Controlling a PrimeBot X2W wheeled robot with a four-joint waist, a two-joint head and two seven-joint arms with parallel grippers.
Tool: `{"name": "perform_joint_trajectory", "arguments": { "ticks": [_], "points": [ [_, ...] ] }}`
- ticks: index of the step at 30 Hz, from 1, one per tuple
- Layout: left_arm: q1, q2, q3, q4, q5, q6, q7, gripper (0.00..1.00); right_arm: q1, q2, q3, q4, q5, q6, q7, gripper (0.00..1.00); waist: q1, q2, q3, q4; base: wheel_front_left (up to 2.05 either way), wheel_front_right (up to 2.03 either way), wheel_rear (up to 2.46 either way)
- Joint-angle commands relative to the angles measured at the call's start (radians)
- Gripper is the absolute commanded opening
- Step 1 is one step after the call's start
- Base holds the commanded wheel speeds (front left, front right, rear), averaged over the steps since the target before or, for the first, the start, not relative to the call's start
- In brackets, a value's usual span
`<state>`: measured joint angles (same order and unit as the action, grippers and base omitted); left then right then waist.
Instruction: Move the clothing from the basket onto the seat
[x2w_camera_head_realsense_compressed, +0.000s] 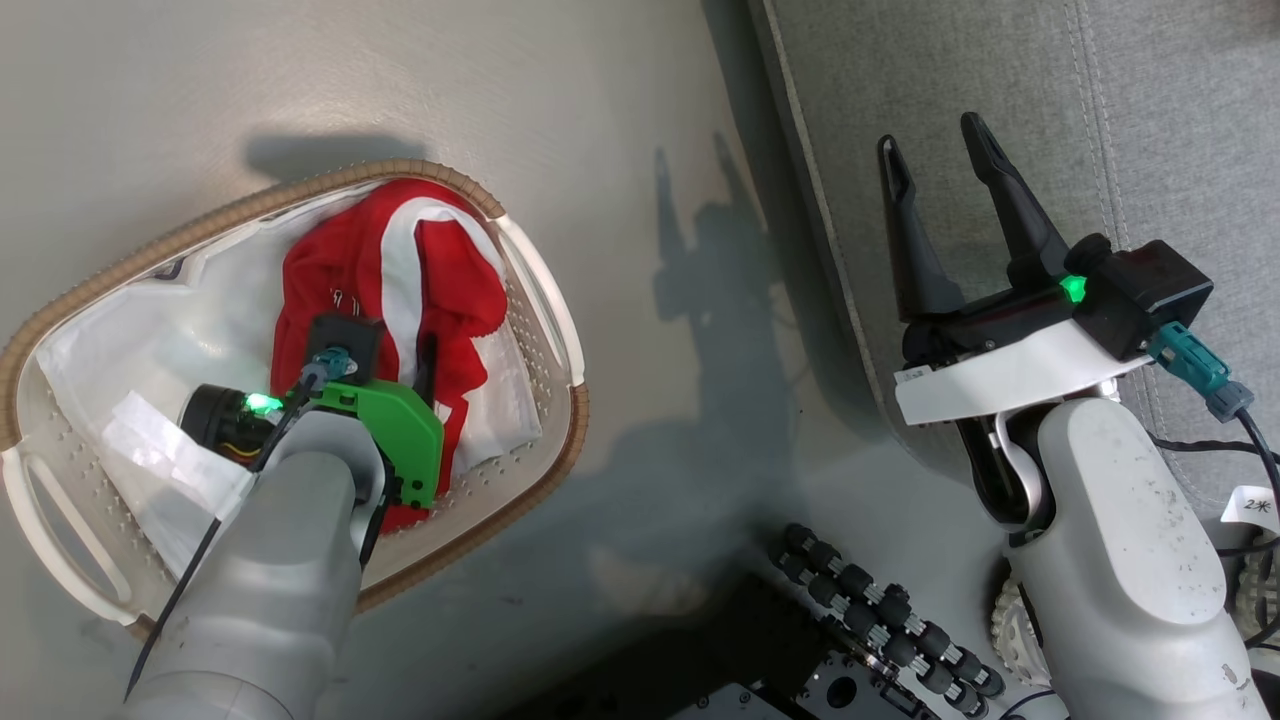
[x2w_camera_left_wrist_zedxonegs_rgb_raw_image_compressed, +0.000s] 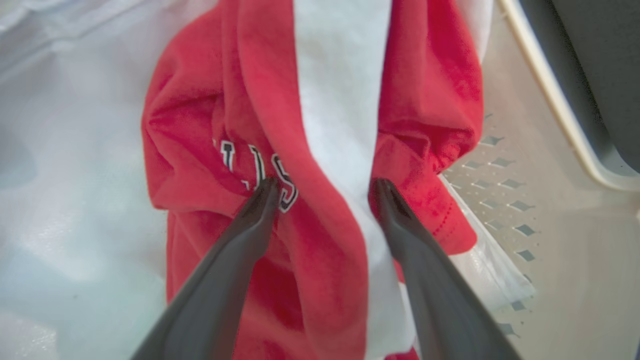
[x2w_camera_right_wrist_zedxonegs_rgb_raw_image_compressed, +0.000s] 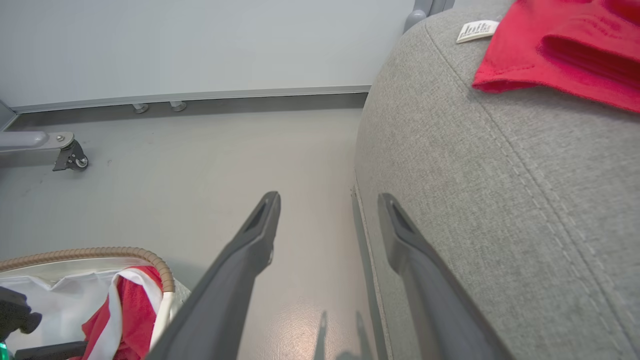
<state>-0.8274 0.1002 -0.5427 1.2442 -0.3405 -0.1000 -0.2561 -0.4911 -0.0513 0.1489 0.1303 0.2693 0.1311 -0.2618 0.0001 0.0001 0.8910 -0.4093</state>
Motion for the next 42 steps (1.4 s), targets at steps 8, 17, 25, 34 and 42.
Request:
{"name": "perform_joint_trajectory", "arguments": {
  "ticks": [8, 17, 25, 34, 42],
  "points": [
    [-0.042, 0.012, -0.019, 0.032, 0.011, 0.013, 0.001, 0.05, -0.019, 0.000, -0.002, -0.001, -0.002, -0.001, -0.005, 1.00, -0.0001, -0.0001, 0.011, 0.008, 0.00, 0.00, 0.00],
    [-0.003, 0.024, 0.000, 0.037, -0.024, 0.006, -0.007, 0.00, -0.042, 0.000, 0.027, 0.021, 0.026, -0.001, -0.005, 1.00, -0.0001, -0.0001, -0.031, -0.012, 0.00, 0.00, 0.00],
    [0.078, 0.011, 0.012, -0.036, -0.038, 0.001, -0.009, 0.00, -0.008, -0.001, 0.022, 0.047, 0.004, -0.001, -0.005, 1.00, -0.0001, -0.0001, -0.155, 0.028, 0.00, 0.00, 0.00],
    [0.217, -0.012, 0.047, -0.169, -0.044, -0.004, -0.010, 0.00, 0.056, -0.002, -0.003, 0.085, -0.048, -0.001, -0.005, 1.00, -0.0001, -0.0001, -0.318, 0.111, 0.00, 0.00, 0.00],
    [0.332, -0.035, 0.091, -0.316, -0.015, -0.005, -0.010, 0.00, 0.116, -0.002, -0.023, 0.112, -0.084, -0.001, -0.005, 1.00, -0.0001, -0.0001, -0.440, 0.183, 0.00, 0.00, 0.00]
  ]
}}
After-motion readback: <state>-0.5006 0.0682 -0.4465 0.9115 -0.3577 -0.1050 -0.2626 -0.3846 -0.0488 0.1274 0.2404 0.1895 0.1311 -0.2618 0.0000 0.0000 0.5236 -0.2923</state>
